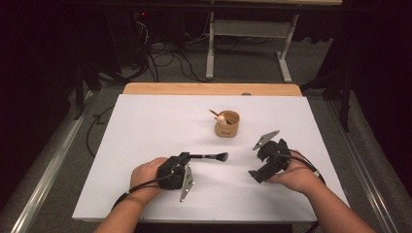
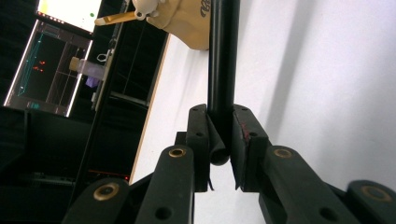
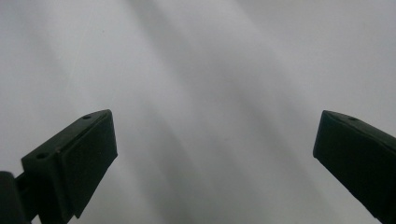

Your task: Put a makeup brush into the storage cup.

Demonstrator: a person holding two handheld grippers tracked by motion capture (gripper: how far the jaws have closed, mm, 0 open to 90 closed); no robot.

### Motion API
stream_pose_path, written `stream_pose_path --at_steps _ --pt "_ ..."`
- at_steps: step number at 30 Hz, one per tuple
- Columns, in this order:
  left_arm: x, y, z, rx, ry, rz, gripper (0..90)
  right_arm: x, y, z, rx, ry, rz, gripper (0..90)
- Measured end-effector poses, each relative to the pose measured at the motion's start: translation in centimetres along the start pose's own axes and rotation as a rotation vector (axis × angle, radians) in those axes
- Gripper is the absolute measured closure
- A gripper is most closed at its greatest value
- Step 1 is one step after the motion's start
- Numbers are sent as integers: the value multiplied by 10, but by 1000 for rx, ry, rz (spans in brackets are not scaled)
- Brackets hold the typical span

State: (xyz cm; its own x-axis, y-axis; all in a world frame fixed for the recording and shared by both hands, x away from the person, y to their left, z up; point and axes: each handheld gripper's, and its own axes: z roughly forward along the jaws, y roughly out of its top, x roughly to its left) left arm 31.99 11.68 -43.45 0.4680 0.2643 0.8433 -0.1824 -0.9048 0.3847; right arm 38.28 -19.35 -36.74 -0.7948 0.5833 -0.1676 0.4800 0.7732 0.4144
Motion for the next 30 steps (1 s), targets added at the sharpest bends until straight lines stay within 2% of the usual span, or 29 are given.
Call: stream_pose_path --at_steps 3,7,10,15,17,30 --pt "0 1 0 -3 -4 -8 789 -3 -4 1 -16 -2 26 13" --pt "-1 1 1 -5 -15 -23 789 -4 -10 2 -67 -9 47 13" --pt "0 0 3 -16 -15 -48 790 -3 -13 1 -129 -14 46 13" --pt "1 -1 3 -10 -18 -53 790 -3 -19 4 -224 -10 90 13" --pt "1 -1 3 -11 -19 -58 790 -3 -21 6 -261 -32 85 13" --pt "4 -7 4 0 -21 -107 790 -3 -42 27 -416 -68 211 13"
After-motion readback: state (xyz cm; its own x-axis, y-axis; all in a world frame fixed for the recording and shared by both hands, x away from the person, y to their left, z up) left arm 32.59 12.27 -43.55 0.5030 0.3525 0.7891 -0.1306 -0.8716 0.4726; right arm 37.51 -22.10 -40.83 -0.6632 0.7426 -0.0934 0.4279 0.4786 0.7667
